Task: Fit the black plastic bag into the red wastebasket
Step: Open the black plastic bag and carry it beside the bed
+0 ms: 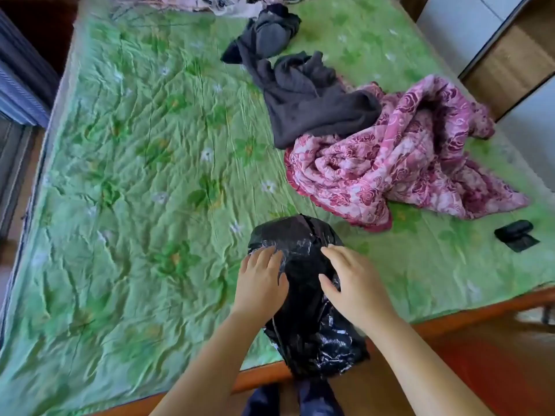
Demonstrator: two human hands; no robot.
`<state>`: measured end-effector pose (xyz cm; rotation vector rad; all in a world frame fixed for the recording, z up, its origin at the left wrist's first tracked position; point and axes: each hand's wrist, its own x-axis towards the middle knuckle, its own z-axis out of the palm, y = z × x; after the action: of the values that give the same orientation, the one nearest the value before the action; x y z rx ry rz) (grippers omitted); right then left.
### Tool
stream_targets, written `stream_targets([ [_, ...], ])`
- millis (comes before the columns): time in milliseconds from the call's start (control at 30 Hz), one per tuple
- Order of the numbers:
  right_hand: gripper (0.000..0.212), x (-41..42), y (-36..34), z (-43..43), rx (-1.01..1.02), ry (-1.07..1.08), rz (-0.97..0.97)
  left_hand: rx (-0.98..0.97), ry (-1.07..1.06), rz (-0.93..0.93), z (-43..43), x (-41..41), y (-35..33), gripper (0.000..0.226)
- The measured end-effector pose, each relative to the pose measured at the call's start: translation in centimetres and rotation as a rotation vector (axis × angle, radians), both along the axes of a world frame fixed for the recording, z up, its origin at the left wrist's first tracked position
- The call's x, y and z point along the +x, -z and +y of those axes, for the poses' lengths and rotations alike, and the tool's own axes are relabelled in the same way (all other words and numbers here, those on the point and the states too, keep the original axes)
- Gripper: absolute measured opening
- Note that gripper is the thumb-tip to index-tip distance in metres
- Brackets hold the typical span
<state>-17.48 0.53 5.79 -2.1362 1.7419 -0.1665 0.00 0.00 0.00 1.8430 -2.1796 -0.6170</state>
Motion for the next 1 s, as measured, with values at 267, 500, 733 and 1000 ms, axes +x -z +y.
stream_targets([
  [267, 0.048, -1.6, 6.3, -5.9, 0.028, -0.118, -0.036, -0.047, -0.04, 0.017, -3.6, -1.2, 2.9, 0.04],
  [500, 0.061, -2.2, 11.9, -8.9, 0.122, -0.188, -0.036, 0.024, -0.091, 0.055, -5.6, -2.9, 6.4, 0.044],
  [733, 0.025, -1.7, 14.4, -9.2, 0.092, -0.144, -0.171, 0.077, -0.088, 0.059, -5.9, -3.8, 7.9, 0.046],
  [1000, 0.009, -1.5, 12.1, -9.3, 0.096, 0.003, -0.422, 0.041, -0.121, 0.129, -6.3, -4.1, 6.3, 0.038],
])
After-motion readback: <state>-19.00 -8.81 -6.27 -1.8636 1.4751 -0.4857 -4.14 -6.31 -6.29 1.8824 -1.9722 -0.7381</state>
